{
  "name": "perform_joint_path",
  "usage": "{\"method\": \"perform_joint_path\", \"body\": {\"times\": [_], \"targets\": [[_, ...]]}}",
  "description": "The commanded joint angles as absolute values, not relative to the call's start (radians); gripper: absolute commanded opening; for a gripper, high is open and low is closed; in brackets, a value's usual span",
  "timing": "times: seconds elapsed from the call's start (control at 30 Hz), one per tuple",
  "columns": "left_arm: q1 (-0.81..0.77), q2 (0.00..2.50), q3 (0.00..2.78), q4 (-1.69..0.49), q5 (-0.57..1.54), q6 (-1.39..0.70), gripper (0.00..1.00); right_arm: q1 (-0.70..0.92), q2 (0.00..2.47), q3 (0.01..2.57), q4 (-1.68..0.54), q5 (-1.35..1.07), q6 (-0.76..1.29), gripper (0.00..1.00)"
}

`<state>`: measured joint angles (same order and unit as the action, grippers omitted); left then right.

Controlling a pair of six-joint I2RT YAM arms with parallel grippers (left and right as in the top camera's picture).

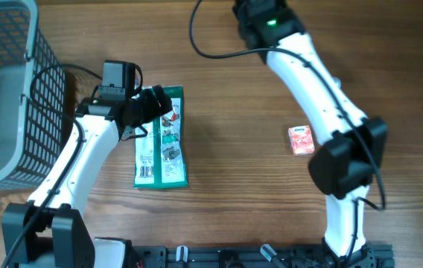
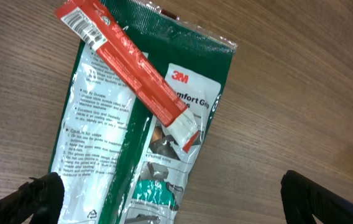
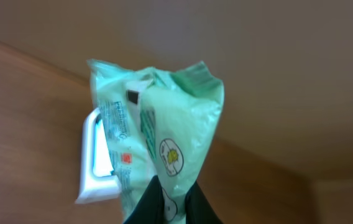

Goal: Scan the item barcode
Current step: 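Lift the wipes pack up to the white scanner, right gripper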

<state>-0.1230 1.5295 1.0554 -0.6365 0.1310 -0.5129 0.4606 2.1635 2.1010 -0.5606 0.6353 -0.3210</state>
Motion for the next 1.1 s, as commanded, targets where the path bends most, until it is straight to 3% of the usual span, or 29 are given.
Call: {"method": "perform_joint_path", "body": {"times": [0.0,0.13,0.27,0.67,0.9,1.07], "targets": [[-0.121,1.526,1.057,-0.634,0.125,-0.501,1.00,0.476,2.258,2.120,-0.376,0.899,-0.524,0.04],[-0.121,1.526,1.057,-0.633,0.125,-0.501,1.00,0.477,2.368,2.120,-0.125,0.982,-0.694,0.04],[-0.121,1.526,1.057,-0.634,0.125,-0.501,1.00,0.477,2.439,2.120,-0.032,0.986,-0.706,0.04],[-0.121,1.526,1.057,-0.633,0.125,-0.501,1.00,0.503,2.529,2.119,-0.126,0.915,-0.487,0.04],[-0.121,1.526,1.057,-0.634,0.125,-0.501,1.00,0.479,2.529,2.119,0.005,0.896,-0.652,0.04],[-0.121,1.526,1.057,-0.633,0.125,-0.501,1.00,0.462,2.529,2.119,0.034,0.770,-0.650,0.04]]}}
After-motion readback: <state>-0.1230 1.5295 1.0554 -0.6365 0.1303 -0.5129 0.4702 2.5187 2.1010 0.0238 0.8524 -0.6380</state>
